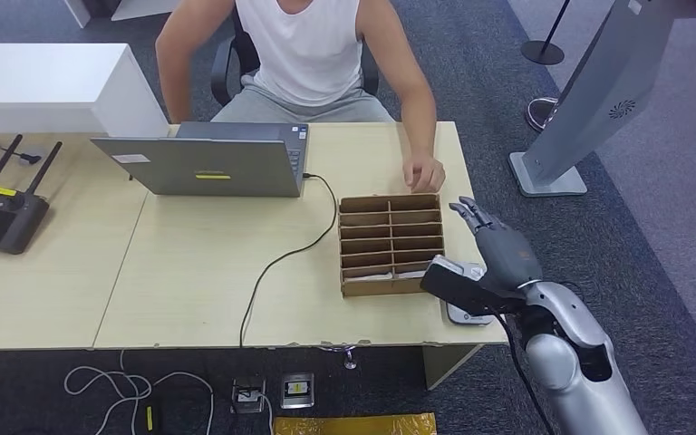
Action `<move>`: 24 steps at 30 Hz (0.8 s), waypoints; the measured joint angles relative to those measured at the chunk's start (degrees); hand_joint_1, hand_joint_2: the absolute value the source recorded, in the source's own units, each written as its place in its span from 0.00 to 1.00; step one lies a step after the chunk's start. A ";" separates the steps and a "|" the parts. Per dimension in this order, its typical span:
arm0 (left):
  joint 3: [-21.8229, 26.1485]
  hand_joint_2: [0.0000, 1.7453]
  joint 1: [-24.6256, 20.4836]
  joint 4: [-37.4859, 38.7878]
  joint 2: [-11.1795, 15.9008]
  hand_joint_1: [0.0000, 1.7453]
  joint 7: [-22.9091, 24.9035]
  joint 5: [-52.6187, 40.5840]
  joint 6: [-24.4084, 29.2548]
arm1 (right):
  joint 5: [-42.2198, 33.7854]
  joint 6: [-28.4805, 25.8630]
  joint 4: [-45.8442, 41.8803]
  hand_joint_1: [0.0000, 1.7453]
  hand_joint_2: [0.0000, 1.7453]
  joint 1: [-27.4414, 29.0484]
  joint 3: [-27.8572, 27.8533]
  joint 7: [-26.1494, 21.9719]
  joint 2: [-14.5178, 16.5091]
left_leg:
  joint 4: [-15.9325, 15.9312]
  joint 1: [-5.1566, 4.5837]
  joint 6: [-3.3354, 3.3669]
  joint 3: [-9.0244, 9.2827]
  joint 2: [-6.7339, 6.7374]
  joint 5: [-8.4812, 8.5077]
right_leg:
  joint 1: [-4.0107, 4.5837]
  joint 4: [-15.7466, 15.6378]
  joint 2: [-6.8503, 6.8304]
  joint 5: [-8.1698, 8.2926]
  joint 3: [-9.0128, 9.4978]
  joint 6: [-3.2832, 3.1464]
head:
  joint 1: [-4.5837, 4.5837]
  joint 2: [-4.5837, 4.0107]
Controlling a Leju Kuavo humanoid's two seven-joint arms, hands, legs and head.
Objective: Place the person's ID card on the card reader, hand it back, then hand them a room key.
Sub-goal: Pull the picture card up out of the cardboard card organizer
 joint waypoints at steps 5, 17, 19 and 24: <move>0.00 0.00 -0.03 0.00 -0.01 0.00 0.13 0.16 -0.09 | 5.86 1.93 -0.16 0.00 1.00 1.01 2.96 1.16 -0.02 | 0.00 0.01 0.00 0.00 0.00 0.00 | 0.01 0.00 0.00 -0.01 -0.01 -0.01 | -0.01 0.00; 0.02 0.00 -0.04 -0.02 0.03 0.00 0.26 0.17 -0.78 | 7.50 4.31 -0.64 0.00 1.00 1.41 6.23 1.78 0.03 | 0.00 0.00 0.00 0.00 0.00 0.00 | 0.00 0.00 0.00 -0.01 0.00 -0.01 | 0.00 0.00; 0.02 0.00 -0.04 -0.02 0.03 0.00 0.26 0.15 -0.84 | 7.50 4.37 -0.64 0.00 1.00 1.43 6.59 1.88 0.05 | 0.00 0.00 0.00 0.00 0.00 0.00 | 0.00 0.00 0.00 -0.01 0.00 -0.01 | 0.00 0.00; 0.02 0.00 -0.04 -0.01 0.03 0.00 0.26 0.14 -0.86 | 7.59 4.37 -0.63 0.00 1.00 1.44 7.22 2.03 0.10 | -0.01 0.00 0.00 0.00 0.00 0.00 | 0.01 0.00 0.00 -0.01 0.00 -0.01 | 0.00 0.00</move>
